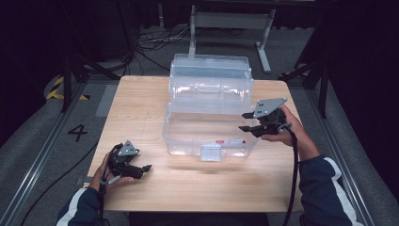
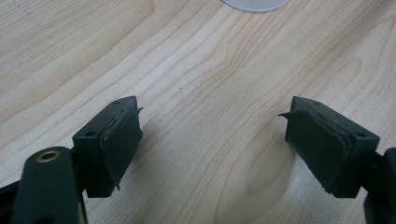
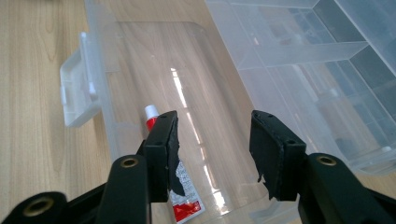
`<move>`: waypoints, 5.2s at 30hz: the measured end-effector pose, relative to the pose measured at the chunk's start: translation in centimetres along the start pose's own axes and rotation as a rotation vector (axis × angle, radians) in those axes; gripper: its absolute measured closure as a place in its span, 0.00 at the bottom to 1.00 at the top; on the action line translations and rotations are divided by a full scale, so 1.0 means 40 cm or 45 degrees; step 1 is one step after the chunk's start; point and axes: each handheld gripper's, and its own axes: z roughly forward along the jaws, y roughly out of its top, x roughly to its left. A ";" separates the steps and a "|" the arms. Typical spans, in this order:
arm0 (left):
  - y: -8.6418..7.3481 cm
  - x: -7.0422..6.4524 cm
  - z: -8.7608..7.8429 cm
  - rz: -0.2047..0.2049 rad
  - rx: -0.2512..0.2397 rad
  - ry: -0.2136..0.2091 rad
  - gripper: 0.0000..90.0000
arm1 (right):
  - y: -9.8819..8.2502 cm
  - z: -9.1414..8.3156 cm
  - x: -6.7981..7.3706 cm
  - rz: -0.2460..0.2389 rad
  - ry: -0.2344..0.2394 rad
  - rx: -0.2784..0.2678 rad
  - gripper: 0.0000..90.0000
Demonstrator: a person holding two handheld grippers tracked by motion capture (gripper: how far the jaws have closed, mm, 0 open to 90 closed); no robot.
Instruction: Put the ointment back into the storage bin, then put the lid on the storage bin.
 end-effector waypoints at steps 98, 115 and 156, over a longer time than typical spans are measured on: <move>0.366 -0.141 0.088 0.525 0.065 -0.227 0.83 | 0.221 0.163 -0.240 -0.063 -0.125 0.279 0.87; 0.362 -0.137 0.089 0.470 0.031 -0.250 0.83 | 0.239 0.165 -0.238 -0.118 -0.096 0.339 0.91; 0.360 -0.146 0.090 0.403 0.028 -0.212 0.79 | 0.238 0.111 -0.164 -0.152 -0.098 0.262 0.94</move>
